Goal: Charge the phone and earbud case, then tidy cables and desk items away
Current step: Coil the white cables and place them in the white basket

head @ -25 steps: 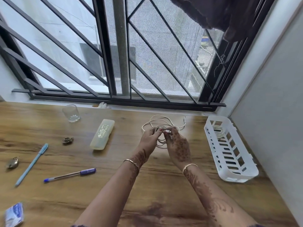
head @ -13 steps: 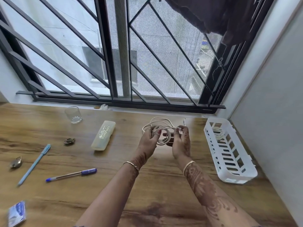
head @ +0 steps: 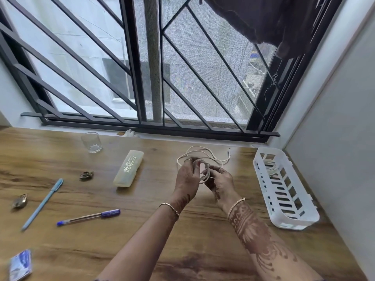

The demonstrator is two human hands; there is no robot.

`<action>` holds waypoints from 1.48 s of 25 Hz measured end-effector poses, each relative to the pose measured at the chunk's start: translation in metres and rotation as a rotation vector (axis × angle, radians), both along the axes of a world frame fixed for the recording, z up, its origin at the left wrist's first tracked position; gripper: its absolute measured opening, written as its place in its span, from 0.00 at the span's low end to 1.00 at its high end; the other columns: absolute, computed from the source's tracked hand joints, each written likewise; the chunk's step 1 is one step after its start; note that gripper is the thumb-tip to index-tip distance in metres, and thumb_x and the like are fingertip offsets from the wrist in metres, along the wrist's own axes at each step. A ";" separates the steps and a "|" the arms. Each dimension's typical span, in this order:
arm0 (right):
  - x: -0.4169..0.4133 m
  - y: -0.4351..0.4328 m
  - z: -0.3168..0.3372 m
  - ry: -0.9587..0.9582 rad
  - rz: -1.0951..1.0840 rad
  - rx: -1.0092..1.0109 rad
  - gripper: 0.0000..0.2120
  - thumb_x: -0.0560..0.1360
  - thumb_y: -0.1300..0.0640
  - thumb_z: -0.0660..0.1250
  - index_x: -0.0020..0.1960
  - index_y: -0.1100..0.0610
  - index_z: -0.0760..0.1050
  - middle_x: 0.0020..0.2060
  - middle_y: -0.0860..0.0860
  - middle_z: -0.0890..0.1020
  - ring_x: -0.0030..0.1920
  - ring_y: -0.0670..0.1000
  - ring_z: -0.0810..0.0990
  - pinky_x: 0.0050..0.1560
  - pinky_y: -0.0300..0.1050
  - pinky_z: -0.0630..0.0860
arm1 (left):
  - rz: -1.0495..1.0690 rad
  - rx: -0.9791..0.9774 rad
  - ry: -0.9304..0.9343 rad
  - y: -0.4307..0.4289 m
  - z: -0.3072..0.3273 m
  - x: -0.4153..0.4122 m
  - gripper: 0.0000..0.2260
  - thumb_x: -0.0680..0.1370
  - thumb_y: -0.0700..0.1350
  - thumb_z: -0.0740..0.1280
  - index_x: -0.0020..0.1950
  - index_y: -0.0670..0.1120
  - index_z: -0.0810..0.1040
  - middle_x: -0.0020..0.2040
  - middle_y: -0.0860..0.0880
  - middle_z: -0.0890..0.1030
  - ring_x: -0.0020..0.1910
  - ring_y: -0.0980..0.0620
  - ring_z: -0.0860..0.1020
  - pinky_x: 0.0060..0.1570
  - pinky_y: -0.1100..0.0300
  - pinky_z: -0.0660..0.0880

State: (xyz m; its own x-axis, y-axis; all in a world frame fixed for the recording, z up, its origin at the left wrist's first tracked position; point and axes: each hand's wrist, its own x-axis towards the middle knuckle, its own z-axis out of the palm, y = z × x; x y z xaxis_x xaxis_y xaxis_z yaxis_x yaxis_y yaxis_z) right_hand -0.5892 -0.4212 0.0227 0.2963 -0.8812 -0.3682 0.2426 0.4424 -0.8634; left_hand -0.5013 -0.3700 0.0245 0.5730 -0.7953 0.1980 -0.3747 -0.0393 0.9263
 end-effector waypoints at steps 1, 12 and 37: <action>0.000 0.000 0.000 0.021 0.017 -0.022 0.06 0.74 0.69 0.64 0.43 0.61 0.78 0.29 0.53 0.81 0.30 0.49 0.79 0.36 0.41 0.78 | 0.018 0.004 -0.012 -0.001 0.000 0.000 0.09 0.81 0.42 0.59 0.56 0.41 0.76 0.52 0.43 0.81 0.53 0.43 0.78 0.54 0.51 0.73; -0.004 -0.005 0.002 0.228 0.148 -0.298 0.05 0.74 0.58 0.71 0.44 0.60 0.83 0.32 0.51 0.81 0.32 0.45 0.76 0.40 0.40 0.76 | 0.017 0.067 0.082 -0.006 0.000 0.000 0.12 0.81 0.48 0.58 0.57 0.41 0.74 0.54 0.44 0.81 0.55 0.43 0.78 0.58 0.47 0.72; -0.015 -0.006 0.018 0.123 0.349 -0.039 0.08 0.78 0.56 0.64 0.42 0.55 0.79 0.31 0.43 0.81 0.31 0.42 0.70 0.27 0.34 0.60 | -0.006 -0.039 0.357 0.003 -0.008 0.010 0.15 0.79 0.51 0.56 0.44 0.49 0.82 0.32 0.56 0.76 0.30 0.59 0.68 0.33 0.61 0.65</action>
